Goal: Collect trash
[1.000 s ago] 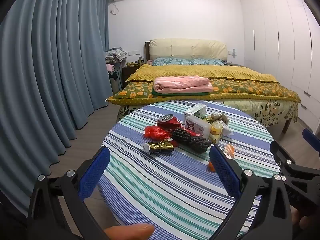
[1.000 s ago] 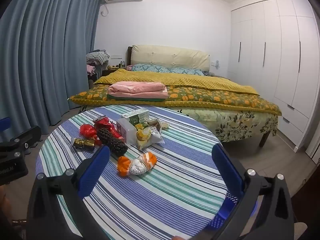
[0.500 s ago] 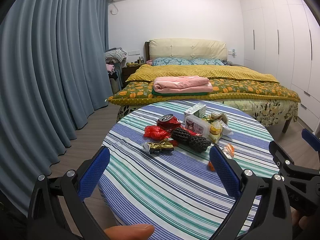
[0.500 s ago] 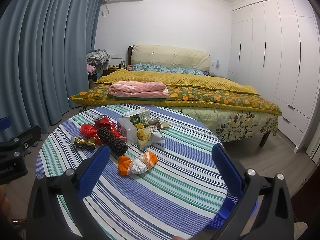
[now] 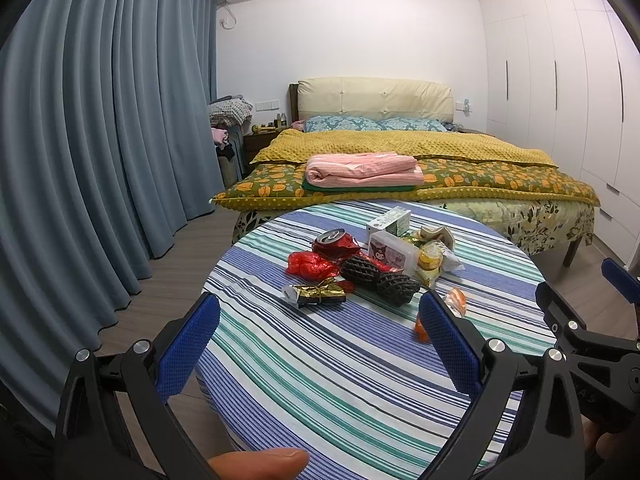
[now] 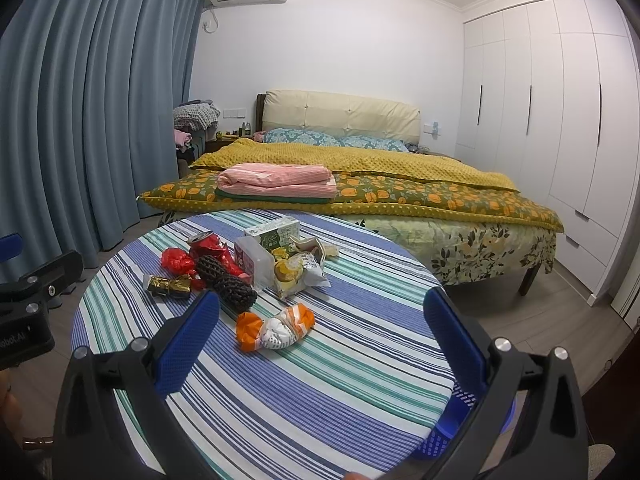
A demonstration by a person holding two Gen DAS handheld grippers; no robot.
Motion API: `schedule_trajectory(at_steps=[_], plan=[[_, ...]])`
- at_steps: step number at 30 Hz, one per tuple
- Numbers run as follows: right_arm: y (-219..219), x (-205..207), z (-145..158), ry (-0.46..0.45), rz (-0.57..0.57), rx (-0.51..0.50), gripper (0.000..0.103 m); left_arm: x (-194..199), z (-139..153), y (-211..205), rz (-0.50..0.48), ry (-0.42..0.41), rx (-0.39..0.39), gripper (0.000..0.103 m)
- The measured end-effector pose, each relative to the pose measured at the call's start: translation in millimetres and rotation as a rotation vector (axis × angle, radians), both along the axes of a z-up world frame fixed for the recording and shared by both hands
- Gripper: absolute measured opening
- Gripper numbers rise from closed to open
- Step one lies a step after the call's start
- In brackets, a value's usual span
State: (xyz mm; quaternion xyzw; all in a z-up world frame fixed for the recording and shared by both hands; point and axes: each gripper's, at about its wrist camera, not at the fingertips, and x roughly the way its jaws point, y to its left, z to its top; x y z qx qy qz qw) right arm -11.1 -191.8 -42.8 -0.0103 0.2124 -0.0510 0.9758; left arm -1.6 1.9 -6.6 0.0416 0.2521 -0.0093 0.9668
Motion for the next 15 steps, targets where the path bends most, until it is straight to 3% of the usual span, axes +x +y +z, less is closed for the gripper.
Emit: schedule_trajectory(at_steps=[15], plan=[[-0.3, 0.2, 0.2, 0.0, 0.0, -0.002, 0.099, -0.1, 0.2, 0.0, 0.0, 0.001, -0.001, 0.099]])
